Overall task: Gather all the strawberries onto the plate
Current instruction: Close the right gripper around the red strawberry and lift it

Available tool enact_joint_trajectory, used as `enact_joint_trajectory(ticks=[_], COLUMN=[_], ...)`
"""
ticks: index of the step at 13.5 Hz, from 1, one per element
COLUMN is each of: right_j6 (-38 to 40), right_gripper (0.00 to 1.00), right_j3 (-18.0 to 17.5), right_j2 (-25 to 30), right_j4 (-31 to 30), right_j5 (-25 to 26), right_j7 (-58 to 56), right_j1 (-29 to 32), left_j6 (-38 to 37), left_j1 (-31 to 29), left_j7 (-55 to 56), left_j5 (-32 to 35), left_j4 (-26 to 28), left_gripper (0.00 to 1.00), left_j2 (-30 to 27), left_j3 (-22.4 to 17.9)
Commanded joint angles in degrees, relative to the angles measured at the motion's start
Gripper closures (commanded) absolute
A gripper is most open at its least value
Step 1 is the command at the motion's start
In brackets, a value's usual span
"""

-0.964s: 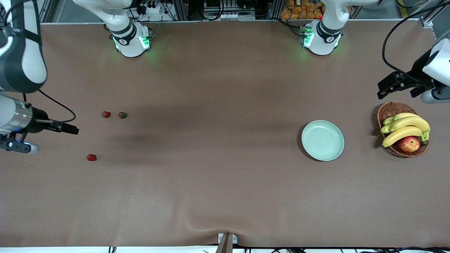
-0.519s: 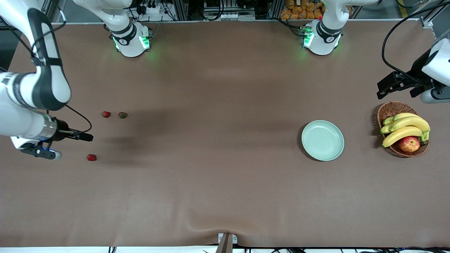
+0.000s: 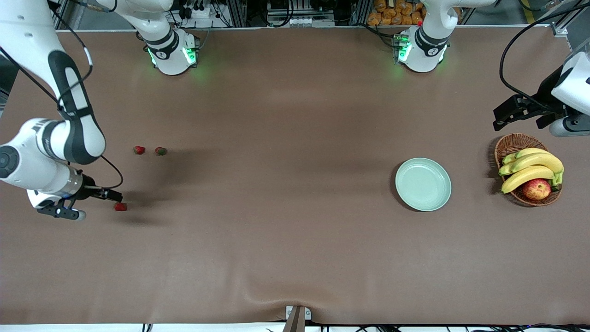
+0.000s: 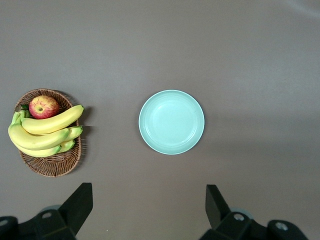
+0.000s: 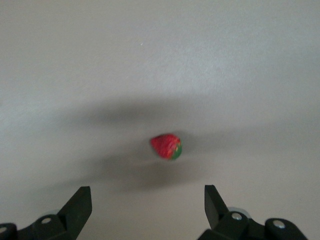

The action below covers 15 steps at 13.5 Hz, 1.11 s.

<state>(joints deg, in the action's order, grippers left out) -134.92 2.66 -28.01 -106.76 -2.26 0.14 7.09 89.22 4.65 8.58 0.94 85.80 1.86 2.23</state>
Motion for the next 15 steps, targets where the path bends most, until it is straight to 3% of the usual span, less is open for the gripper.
enact_joint_trajectory(ticks=[1, 4, 8, 11, 15], right_j6=[-4.80, -5.79, -5.97, -5.79, -5.09], right_gripper=[0.04, 0.19, 0.27, 0.28, 0.44], right_j3=[-0.55, -0.55, -0.55, -0.55, -0.55], right_j2=[-5.38, -7.05, -9.43, -9.96, -10.13], right_j4=[2.34, 3.92, 5.51, 5.25, 4.72], right_j5=[-1.78, -1.61, -1.78, -1.87, -1.87], right_j7=[-3.21, -3.30, -4.62, -4.62, -4.53], right_j1=[1.26, 1.26, 1.79, 1.70, 1.53], left_j6=[0.08, 0.17, 0.08, -0.01, 0.08], left_j1=[0.09, -0.08, 0.01, -0.17, -0.17], left_j7=[0.38, 0.38, 0.38, 0.38, 0.21], left_j5=[-0.06, -0.15, -0.06, -0.06, 0.38], left_j4=[-0.37, -0.02, 0.86, 1.39, 1.30], left_gripper=[0.00, 0.00, 0.00, 0.00, 0.00], left_j2=[0.25, 0.25, -0.10, -0.36, -0.27], left_j3=[0.40, 0.49, 0.58, 0.58, 0.93])
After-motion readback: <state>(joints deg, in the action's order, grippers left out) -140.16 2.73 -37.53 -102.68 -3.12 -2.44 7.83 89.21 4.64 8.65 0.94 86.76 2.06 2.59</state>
